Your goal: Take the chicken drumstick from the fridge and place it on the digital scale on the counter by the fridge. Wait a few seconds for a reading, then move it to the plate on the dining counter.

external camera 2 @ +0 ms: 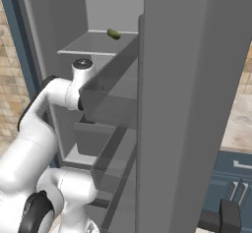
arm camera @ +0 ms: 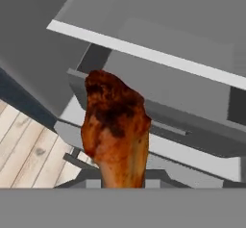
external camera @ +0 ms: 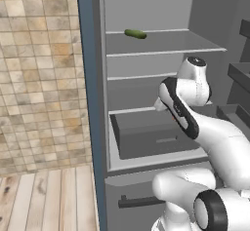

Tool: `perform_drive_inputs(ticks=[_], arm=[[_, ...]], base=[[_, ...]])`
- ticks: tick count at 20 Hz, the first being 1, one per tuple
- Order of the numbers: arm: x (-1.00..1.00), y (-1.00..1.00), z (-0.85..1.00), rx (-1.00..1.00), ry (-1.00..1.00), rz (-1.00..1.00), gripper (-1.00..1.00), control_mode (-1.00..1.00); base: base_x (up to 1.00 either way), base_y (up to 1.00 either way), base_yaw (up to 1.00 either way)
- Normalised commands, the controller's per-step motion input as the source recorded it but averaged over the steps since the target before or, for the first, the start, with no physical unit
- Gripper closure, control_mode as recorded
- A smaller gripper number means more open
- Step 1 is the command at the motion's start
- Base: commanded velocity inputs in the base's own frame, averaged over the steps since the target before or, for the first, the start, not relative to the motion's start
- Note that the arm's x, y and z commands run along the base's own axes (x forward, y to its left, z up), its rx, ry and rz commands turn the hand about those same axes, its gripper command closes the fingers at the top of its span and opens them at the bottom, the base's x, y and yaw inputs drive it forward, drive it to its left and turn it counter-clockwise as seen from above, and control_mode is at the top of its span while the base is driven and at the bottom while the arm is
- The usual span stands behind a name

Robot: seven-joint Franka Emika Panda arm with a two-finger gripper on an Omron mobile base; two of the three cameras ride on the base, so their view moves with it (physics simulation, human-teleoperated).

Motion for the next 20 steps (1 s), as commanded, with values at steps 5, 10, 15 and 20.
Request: perform_drive_inputs(ticks=[5, 10, 15, 20], arm=[[-0.98, 0.00, 0.50, 0.00, 0.00, -0.28, 1.00, -1.00], [-0.98, 0.00, 0.64, 0.00, 0.00, -0.21, 1.00, -1.00], [-0.72, 0.04, 0.58, 0.00, -0.05, -0.11, 1.00, -1.00], [-0.48, 0.02, 0.32, 0.00, -0.06, -0.03, 1.00, -1.00]], base=[[0.00, 0.00, 0.00], [0.00, 0.00, 0.00], [0.00, 0.00, 0.00], [0.00, 0.00, 0.00]])
